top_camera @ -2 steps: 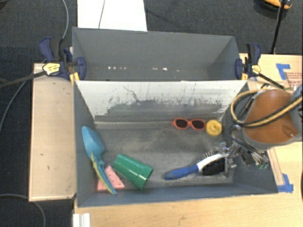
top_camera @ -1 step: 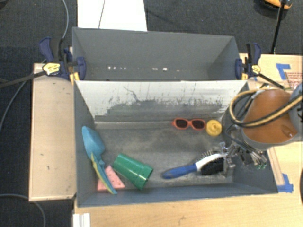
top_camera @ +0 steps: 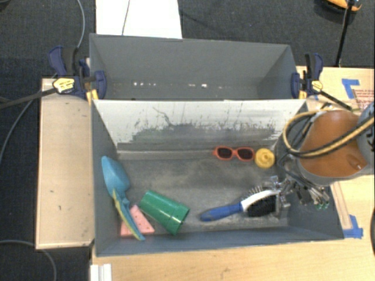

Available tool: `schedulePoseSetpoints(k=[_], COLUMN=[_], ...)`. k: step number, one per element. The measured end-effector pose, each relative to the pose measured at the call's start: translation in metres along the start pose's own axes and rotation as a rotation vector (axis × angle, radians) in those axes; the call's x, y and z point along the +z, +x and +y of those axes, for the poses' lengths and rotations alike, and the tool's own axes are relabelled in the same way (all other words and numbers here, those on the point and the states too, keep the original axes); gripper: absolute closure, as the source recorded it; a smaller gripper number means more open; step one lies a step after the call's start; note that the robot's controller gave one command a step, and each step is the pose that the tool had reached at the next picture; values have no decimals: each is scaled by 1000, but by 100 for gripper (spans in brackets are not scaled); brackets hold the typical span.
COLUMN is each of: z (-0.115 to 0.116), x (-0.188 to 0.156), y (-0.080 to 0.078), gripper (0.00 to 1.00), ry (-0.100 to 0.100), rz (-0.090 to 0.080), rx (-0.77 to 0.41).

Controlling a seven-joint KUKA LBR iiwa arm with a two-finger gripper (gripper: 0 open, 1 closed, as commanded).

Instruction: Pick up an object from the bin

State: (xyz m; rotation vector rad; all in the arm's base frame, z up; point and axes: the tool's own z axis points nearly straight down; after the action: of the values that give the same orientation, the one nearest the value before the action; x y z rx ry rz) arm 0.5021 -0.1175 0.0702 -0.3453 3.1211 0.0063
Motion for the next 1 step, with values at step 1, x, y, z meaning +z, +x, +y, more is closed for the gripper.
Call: schedulePoseSetpoints(k=[1], z=[1], x=[-5], y=[1], gripper=[100], ry=[-1], rz=[0], rx=[0])
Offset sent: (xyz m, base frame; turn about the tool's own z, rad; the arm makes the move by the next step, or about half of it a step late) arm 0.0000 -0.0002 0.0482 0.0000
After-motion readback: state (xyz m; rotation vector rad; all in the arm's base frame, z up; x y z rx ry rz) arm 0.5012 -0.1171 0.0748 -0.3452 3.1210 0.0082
